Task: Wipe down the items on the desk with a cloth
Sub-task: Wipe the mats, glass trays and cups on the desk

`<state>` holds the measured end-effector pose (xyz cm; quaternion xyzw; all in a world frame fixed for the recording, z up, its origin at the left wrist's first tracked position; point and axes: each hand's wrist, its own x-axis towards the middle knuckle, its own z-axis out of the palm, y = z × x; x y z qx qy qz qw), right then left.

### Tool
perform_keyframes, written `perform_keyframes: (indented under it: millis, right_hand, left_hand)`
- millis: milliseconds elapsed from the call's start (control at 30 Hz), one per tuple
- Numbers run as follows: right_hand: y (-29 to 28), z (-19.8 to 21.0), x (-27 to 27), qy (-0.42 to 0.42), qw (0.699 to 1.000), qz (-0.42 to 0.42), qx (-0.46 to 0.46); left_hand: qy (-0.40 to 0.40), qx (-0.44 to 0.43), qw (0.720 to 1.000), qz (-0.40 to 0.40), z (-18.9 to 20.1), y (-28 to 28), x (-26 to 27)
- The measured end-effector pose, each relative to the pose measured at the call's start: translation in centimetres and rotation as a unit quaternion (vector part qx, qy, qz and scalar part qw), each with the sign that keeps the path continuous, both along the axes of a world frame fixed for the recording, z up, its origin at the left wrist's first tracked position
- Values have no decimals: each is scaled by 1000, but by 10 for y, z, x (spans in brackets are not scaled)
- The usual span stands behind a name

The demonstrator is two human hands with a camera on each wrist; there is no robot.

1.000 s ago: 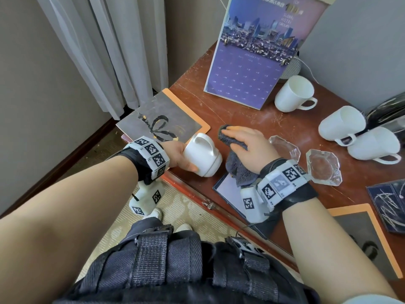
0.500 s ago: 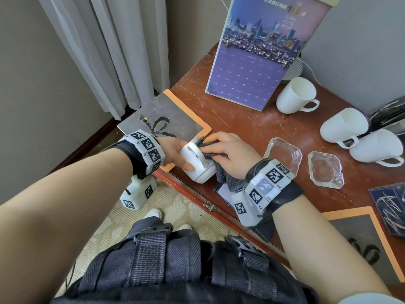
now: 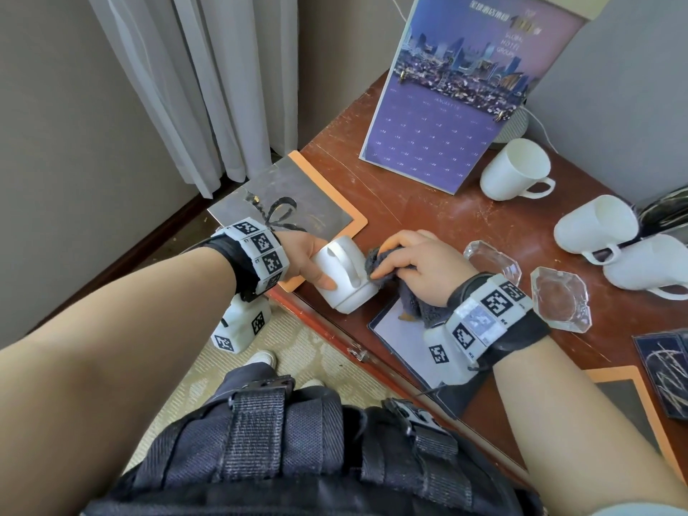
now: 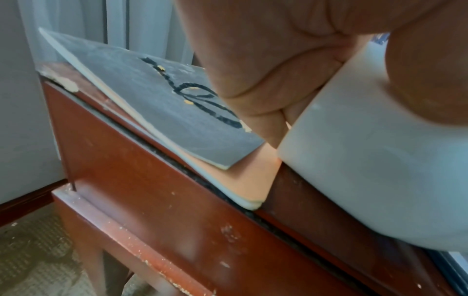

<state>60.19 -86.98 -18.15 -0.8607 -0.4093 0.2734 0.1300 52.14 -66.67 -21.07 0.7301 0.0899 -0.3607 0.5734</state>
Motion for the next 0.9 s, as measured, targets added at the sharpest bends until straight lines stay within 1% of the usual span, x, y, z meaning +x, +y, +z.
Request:
perform_keyframes:
  millis: [100, 133, 167, 267, 333, 367, 400, 433, 500, 533, 567, 633, 700, 767, 833, 900]
  right_hand:
    - [13, 3, -2, -10, 997, -49, 64]
    - [19, 3, -4, -9, 996, -52, 69]
    - [24, 2, -7, -12, 997, -45, 55]
    - [24, -6, -12, 3, 999, -35, 12]
    - [16, -5, -9, 13, 998, -57, 11]
    - [13, -2, -8, 1, 997, -74, 13]
    - [11, 1, -7, -22, 995, -96, 33]
    - [11, 5, -7, -50, 989, -122, 70]
    - [18, 15, -9, -95, 973, -148, 151]
    - [24, 17, -10, -109, 972, -135, 157]
    - [31, 17, -10, -119, 978, -105, 134]
    - [40, 10, -14, -141, 988, -32, 56]
    - [37, 2, -17, -154, 988, 1, 26]
    - [23, -4, -18, -129, 990, -11, 56]
    - [5, -10, -20, -97, 990, -41, 96]
    - [-10, -13, -24, -79, 991, -59, 88]
  left_hand:
    - [-5, -10, 1000, 1, -5, 1, 2]
    - [-9, -13, 1000, 1, -10, 3, 4]
    - [-4, -12, 1000, 3, -12, 4, 6]
    - [-4, 18, 1000, 1, -1, -4, 6]
    - [-9, 38, 999, 13, 6, -8, 8]
    - [-20, 61, 998, 18, 6, -10, 9]
    - [-32, 81, 996, 21, 5, -12, 11]
    - [-41, 91, 995, 28, 2, -14, 12]
    - [-49, 92, 994, 45, -2, -16, 16]
    - [-56, 93, 993, 53, -3, -18, 17]
    - [-67, 98, 991, 56, -4, -19, 18]
    - [-93, 115, 987, 57, -6, -21, 20]
    - [-95, 120, 987, 42, -7, -20, 21]
    - [-74, 95, 992, 25, -7, -18, 21]
    - [-60, 82, 994, 39, -8, -17, 20]
    - [-67, 91, 992, 51, -9, -17, 19]
